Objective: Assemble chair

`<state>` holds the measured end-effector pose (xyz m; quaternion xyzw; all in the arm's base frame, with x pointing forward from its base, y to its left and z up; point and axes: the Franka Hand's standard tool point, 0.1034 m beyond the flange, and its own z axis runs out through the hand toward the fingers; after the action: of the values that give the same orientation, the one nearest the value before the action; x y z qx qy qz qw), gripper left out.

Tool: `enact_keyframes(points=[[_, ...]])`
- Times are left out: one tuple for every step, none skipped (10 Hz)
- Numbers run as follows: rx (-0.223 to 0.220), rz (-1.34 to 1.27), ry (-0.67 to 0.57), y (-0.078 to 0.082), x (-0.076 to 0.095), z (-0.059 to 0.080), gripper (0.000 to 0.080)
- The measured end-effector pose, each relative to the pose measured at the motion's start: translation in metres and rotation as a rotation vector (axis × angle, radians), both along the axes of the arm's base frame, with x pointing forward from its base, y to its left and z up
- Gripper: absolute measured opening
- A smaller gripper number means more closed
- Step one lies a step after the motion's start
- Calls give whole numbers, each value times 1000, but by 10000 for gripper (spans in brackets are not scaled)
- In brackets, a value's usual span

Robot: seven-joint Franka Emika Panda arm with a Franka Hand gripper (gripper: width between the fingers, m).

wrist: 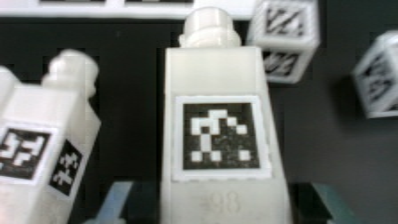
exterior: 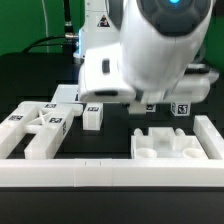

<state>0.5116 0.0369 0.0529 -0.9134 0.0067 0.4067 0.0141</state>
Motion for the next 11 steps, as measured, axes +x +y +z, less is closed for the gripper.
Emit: enact_keyframes(points=[[6,2,-6,3,7,15,289],[7,2,-14,4,11,23,289],[7,2,-46,4,15,21,289],[7,2,-42,4,13,20,291],[7,1,-83,4,20,17,291],[6,-2,-185,5,30,16,290],[5,-4,-224,4,27,21,290],[6,-8,-270,3,36,34,291],[7,-12,-310,1,46,49,291],[8,-15,-374,1,56,61,291],[10,-15,-415,2,61,74,291]])
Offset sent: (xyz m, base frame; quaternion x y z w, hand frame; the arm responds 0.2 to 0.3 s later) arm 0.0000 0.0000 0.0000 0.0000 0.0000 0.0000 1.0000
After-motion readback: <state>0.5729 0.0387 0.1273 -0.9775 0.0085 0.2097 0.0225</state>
